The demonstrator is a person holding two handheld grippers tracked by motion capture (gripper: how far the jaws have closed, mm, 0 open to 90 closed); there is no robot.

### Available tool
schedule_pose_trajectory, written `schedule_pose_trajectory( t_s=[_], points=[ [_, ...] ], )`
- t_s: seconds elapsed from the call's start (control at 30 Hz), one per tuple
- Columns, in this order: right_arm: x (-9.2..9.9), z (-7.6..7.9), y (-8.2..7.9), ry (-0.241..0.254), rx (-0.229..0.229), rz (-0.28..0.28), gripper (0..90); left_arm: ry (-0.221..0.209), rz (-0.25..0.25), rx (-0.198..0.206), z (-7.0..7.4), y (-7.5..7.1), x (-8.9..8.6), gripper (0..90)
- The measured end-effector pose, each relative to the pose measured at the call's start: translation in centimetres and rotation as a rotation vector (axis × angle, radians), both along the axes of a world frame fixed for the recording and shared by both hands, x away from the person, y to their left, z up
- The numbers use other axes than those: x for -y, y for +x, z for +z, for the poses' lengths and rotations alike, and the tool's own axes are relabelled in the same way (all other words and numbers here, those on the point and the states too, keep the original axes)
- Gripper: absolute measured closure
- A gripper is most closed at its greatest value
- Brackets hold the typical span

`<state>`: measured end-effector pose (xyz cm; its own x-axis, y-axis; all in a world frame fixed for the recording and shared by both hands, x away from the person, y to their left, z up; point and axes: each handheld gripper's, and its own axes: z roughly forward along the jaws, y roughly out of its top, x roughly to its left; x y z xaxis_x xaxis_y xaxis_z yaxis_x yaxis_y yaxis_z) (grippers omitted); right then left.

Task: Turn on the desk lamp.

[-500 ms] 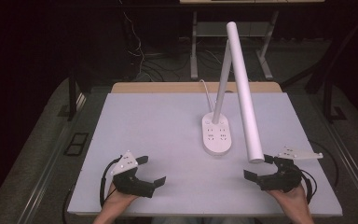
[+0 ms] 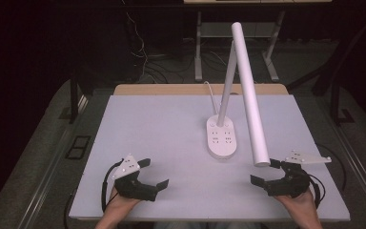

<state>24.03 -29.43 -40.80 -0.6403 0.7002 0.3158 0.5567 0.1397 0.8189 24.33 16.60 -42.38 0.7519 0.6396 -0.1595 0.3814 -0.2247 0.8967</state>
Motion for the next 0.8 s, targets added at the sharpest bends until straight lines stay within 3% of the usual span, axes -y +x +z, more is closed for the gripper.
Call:
schedule_pose_trajectory(
  t_s=[0.43,0.8],
  points=[
    [-0.19,0.21,0.19,0.000,-0.017,0.016,0.4,-0.013,0.017,0.009,0.13,-0.13,-0.14,0.0],
    [-0.48,0.92,0.49,-0.039,-0.039,0.025,0.4,-0.015,0.024,0.008,0.15,-0.15,-0.30,0.0]
  ],
)
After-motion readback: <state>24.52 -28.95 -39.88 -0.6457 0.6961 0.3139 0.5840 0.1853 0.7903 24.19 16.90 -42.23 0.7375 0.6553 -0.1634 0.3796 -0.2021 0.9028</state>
